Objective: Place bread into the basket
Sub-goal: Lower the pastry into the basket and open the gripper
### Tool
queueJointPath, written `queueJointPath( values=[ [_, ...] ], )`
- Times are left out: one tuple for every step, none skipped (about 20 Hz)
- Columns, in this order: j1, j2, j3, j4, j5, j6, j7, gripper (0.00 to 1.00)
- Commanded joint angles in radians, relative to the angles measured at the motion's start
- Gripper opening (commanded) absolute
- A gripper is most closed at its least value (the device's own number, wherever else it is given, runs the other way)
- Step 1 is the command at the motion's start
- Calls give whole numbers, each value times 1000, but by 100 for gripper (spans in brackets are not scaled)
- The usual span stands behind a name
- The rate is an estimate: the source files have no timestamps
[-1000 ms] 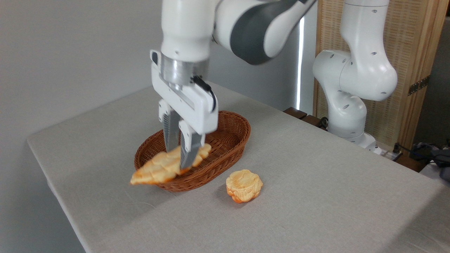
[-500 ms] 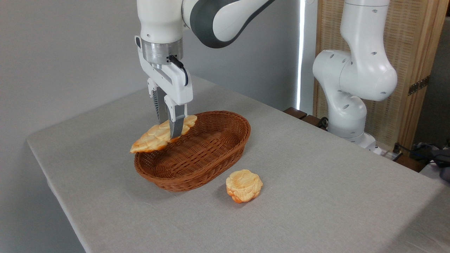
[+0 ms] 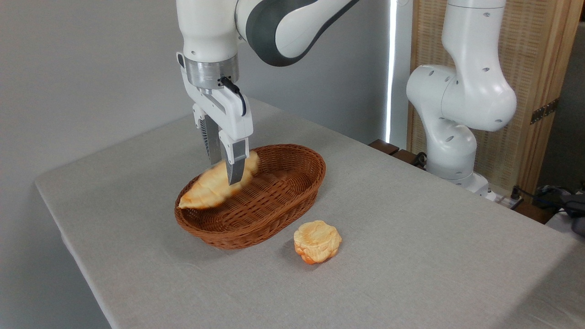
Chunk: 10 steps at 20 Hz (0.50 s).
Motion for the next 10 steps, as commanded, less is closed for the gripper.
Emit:
queueJointPath(
  values=[
    [2, -3, 5, 5, 31, -19, 9, 100],
    [2, -3, 3, 5, 38, -19, 10, 100],
    [2, -3, 5, 5, 39, -19, 10, 100],
    [7, -4, 6, 7, 39, -19, 10, 100],
    [9, -4, 11, 8, 40, -18, 10, 100],
    [9, -4, 18, 8, 42, -16, 12, 100],
    [16, -6, 20, 10, 46, -12, 12, 100],
    [30, -6, 31, 10, 60, -10, 16, 100],
    [36, -7, 37, 10, 86, -10, 20, 100],
    [47, -7, 40, 11, 110, -10, 13, 100]
  ],
)
